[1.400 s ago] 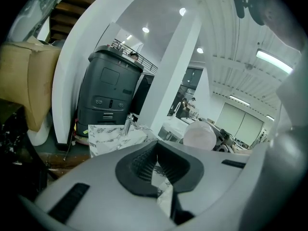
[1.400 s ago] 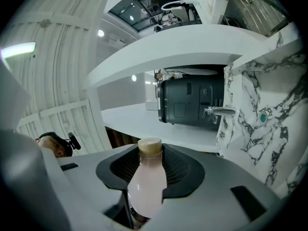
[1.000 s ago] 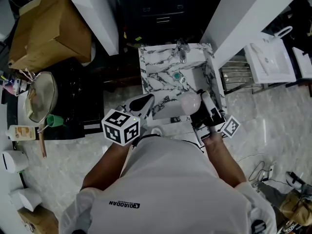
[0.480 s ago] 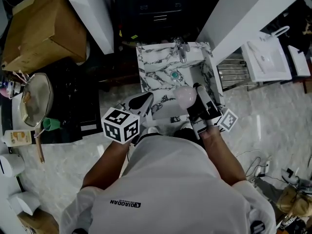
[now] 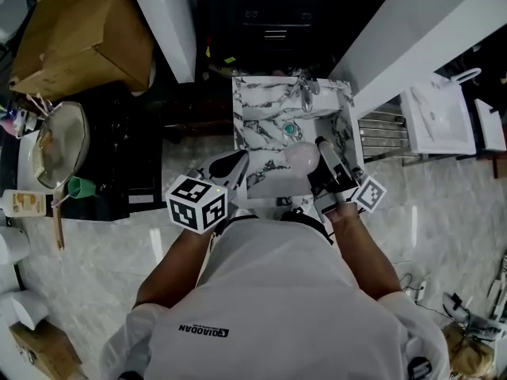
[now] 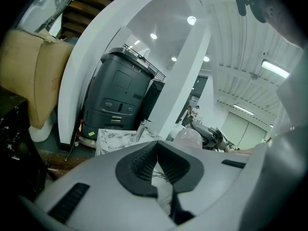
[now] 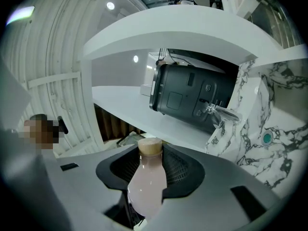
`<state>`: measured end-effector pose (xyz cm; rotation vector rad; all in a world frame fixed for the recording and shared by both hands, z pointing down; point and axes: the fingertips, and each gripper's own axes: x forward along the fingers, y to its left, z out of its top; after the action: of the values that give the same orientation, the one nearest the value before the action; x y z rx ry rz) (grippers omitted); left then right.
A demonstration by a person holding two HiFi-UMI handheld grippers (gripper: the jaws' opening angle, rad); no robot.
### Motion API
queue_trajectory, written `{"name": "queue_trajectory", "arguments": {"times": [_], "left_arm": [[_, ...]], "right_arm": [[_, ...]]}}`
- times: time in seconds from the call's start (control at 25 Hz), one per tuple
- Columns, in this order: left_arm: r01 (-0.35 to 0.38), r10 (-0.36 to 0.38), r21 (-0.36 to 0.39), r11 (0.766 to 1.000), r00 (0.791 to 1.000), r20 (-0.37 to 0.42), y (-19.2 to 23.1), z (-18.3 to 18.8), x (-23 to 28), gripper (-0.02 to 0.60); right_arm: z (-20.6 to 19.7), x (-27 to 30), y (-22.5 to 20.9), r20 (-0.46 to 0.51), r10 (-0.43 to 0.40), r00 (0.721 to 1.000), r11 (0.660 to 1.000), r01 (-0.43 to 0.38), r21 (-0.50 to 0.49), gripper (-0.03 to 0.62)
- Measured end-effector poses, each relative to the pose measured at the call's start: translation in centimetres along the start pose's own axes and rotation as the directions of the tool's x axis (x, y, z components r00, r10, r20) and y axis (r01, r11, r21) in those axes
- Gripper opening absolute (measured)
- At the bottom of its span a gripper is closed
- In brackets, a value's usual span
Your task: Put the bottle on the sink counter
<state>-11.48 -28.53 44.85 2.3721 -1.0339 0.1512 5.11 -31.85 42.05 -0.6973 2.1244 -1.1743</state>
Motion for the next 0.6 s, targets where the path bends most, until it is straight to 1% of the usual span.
{"name": "queue_trajectory", "arguments": {"times": [0.2,0.32,0.48,0.6], "left_arm": [[-0.019,0.019,-0.008,1.000,1.000,0.006,0.5,0.0,0.4,0.015],[-0.035,0.035,-0.011,0.999,0.999,-0.004,1.1,-0.5,0.5,0.015],[-0.049,0.049,-0.037,0.998,0.999,-0.003,1.9,-1.1,0.2,0.015],[-0.061,0.061,-0.042,0.997,0.998,-0.012,2.3,-1.5,0.0,0.015]], "right_arm": [[-0.2,1.3,-2.4,-0.051,-0.039,0.998,0.998,0.037,-0.043,0.170],[-0.3,2.4,-3.6,-0.096,-0.080,0.992,0.992,0.069,-0.109,0.170],[-0.7,3.2,-5.2,-0.144,-0.140,0.980,0.973,0.109,-0.205,0.170],[-0.9,3.9,-6.3,-0.164,-0.164,0.973,0.960,0.119,-0.255,0.170]]}}
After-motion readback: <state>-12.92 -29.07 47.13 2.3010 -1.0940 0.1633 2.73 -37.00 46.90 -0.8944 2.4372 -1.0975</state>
